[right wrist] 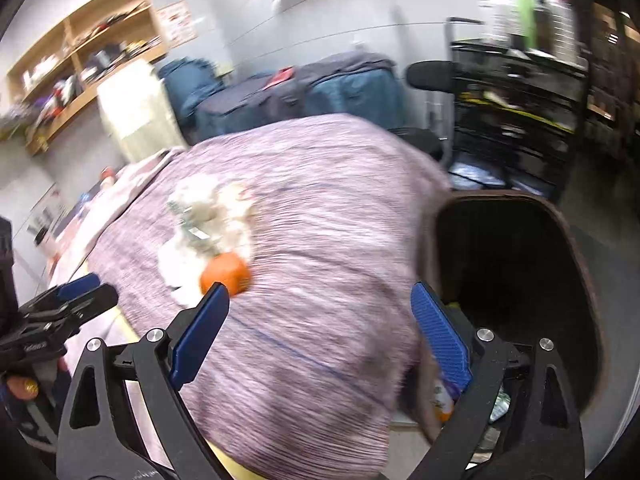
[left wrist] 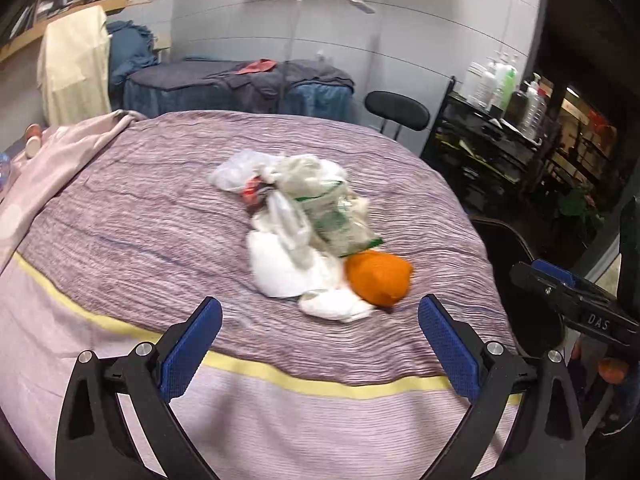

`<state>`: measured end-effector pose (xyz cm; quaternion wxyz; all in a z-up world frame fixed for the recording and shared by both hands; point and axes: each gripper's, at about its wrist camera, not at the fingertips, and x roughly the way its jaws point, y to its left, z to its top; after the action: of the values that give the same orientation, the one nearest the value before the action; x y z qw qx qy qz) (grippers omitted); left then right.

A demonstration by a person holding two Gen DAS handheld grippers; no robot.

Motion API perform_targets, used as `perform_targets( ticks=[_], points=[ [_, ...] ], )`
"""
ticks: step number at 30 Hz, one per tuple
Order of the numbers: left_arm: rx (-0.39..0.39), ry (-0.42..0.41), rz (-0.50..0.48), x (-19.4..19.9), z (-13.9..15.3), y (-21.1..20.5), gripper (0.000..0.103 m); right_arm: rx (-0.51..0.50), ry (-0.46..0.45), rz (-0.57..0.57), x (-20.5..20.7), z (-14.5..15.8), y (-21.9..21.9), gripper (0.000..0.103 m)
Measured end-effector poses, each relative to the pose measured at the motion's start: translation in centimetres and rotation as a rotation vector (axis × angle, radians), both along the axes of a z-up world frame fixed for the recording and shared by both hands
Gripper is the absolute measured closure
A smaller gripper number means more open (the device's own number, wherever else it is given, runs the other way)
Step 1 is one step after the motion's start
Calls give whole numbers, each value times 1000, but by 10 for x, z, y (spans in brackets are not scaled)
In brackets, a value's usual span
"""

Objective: Collect trash
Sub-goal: 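Move both tools back over the bed toward the orange and tissues, then grasp the orange with the right gripper while the left grasps white tissue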

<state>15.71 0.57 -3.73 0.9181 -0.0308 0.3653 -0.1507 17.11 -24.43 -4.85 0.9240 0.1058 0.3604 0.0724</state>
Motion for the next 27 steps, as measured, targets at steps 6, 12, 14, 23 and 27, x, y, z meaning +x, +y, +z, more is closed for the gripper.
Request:
perform_targets(
  ticks=[6,12,14,23,27],
  points=[
    [12,8,37,6,-3,23,6,-99,47,148,27,-4,49,12],
    [20,21,28,15,-7,26,10,-193,112,251,54,-14,86,20],
    [19,23,20,17,-8,26,11,-232,142,279,63,-19,94,24],
    [10,38,-9,28,-9,19,21,-272,261,342,98,-46,111,37],
    [7,52,-22,32,-11,16,25,-247,255,338,97,-46,105,53]
  ],
)
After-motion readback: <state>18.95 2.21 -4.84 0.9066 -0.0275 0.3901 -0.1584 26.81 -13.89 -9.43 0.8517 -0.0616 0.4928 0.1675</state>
